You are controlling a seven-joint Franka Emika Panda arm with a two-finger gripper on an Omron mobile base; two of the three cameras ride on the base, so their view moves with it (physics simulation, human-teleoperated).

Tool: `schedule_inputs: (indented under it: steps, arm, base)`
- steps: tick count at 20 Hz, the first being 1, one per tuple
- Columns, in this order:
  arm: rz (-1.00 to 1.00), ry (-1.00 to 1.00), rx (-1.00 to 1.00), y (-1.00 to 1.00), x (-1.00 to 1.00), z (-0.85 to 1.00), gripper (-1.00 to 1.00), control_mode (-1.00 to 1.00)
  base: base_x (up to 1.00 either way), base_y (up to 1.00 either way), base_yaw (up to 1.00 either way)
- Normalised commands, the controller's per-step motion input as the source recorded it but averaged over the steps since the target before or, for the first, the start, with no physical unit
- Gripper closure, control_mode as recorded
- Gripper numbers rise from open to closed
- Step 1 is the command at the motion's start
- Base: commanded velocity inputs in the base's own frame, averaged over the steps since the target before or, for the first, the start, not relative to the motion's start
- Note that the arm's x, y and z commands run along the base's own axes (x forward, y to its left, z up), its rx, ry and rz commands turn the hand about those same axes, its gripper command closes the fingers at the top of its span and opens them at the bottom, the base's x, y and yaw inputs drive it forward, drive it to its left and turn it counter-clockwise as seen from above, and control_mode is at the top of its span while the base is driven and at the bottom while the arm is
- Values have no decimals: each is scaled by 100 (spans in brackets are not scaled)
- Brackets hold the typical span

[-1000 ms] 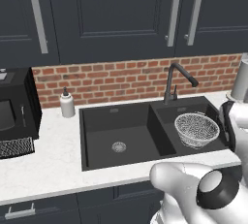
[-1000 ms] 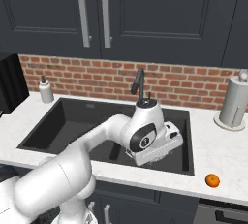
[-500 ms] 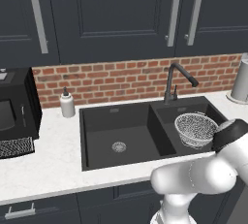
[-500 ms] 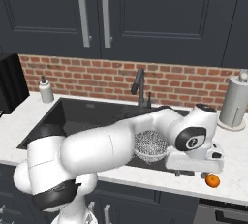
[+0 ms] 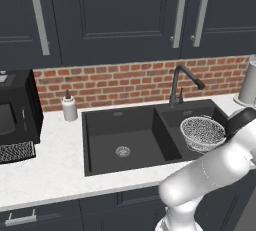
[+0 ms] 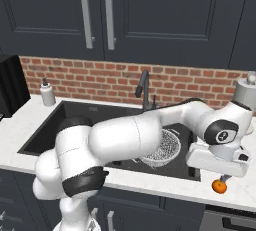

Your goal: Put the colander in the sink, put the tangerine in the colander, and turn on the sink faucet and pour water over the colander.

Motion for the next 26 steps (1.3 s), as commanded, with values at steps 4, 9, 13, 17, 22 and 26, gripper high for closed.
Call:
schedule_inputs:
  steps: [4, 9, 13, 17, 22, 26]
  arm:
    - [0, 0, 0, 0, 0, 0, -100, -100]
    - [0, 0, 0, 0, 0, 0, -100, -100]
    - [0, 0, 0, -25, 31, -16, -100, -100]
    - [0, 0, -2, -28, 44, -21, -100, -100]
    - [0, 0, -2, -3, 17, -21, -100, -100]
    - [0, 0, 0, 0, -8, -61, -100, -100]
  base:
    - [0, 0, 0]
    - [0, 0, 0]
    - [0, 0, 0]
    - [0, 0, 0]
    - [0, 0, 0]
    - [0, 0, 0]
